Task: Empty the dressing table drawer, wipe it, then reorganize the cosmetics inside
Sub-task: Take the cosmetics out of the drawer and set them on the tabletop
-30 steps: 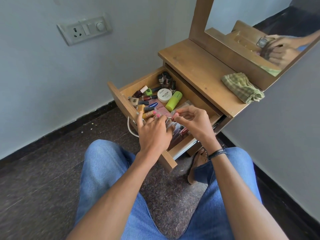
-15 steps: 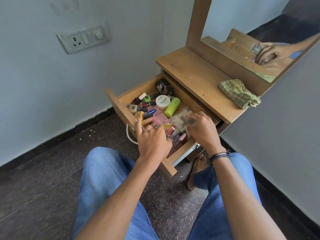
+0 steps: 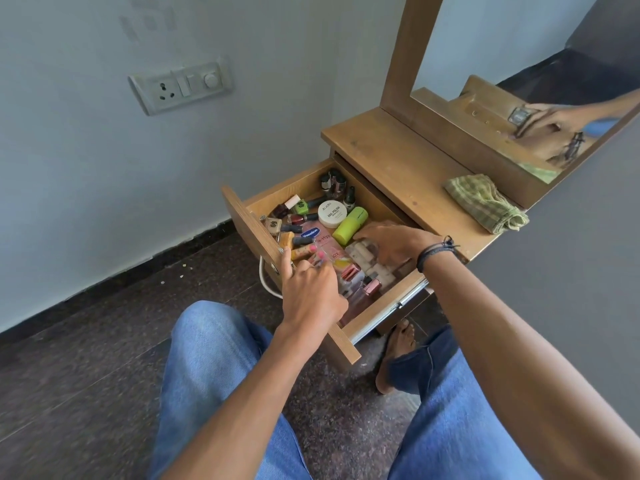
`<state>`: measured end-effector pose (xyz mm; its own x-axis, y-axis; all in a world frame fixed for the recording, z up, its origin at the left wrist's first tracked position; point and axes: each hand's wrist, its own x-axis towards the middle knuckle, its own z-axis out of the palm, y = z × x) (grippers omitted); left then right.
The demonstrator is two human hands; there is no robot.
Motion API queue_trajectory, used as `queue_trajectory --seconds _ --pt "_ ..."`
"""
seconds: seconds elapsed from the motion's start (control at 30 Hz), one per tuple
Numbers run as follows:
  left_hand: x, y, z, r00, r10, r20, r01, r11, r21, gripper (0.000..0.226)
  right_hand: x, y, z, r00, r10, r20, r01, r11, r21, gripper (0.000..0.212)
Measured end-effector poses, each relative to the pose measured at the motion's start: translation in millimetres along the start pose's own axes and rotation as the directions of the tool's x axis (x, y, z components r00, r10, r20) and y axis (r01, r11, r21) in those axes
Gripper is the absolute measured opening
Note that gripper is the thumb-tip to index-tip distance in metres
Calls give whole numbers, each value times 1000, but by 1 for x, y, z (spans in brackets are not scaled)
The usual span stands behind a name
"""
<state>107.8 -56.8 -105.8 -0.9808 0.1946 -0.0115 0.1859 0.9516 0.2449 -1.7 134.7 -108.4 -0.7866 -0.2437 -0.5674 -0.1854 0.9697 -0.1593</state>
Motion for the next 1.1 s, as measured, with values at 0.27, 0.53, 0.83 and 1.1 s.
queue_trajectory --seconds 0.27,0.53,0.83,1.1 --pt "-3 0 0 1000 3 -24 -4 1000 -25 24 2 -15 -23 999 7 48 8 952 -305 79" --pt "-1 -2 2 1000 2 -21 -3 999 -32 43 -20 -23 -27 979 -77 -186 -6 912 -410 62" --pt "-1 -2 2 1000 13 -14 -13 1000 5 50 -57 -27 -49 923 -164 -348 31 933 -357 44" --pt "0 0 0 1000 4 13 -5 1000 13 51 -66 -11 -68 845 -30 -534 71 996 57 33"
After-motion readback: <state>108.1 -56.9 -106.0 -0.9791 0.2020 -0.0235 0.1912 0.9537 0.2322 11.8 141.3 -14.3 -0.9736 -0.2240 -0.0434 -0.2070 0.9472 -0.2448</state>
